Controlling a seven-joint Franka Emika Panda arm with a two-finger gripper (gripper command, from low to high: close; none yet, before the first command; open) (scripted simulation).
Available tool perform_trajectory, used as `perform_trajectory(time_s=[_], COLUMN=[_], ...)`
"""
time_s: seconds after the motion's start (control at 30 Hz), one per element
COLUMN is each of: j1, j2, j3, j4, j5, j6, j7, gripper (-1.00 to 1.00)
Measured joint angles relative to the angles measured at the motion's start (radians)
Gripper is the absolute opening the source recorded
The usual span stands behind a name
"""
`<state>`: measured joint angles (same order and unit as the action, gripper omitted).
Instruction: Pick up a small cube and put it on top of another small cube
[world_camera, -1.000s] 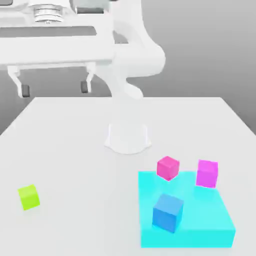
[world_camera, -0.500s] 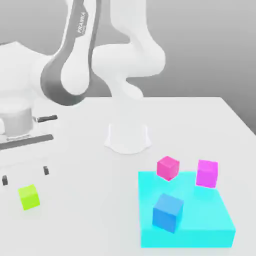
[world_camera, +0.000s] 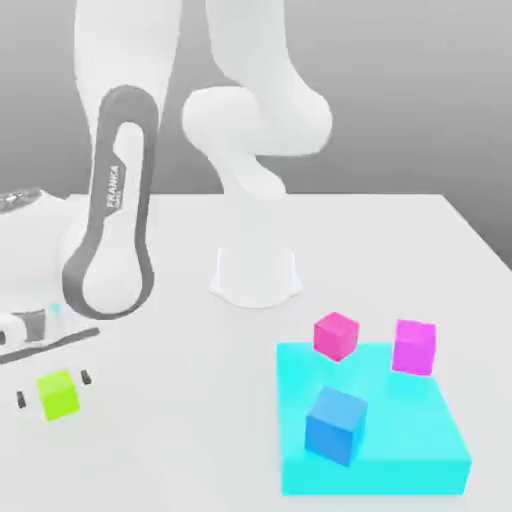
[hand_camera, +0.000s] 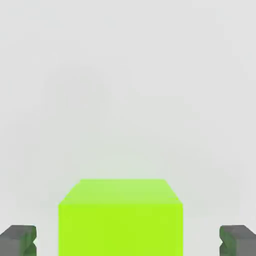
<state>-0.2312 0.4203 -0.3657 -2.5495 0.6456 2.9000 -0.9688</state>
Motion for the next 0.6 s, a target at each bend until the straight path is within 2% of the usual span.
perform_trajectory(time_s=[0.17,0.43,0.6], j1=[-0.001,0.165,0.302], j2=[0.001,-0.184,-0.276], j3=[0.001,-0.219,-0.163], j4=[0.000,-0.062,-0.043], j5=[0.002,-0.266,-0.388], j6=[-0.002,-0.113,-0.211], j7=[-0.001,0.203,0.317], gripper=[-1.00,-1.00,-1.00])
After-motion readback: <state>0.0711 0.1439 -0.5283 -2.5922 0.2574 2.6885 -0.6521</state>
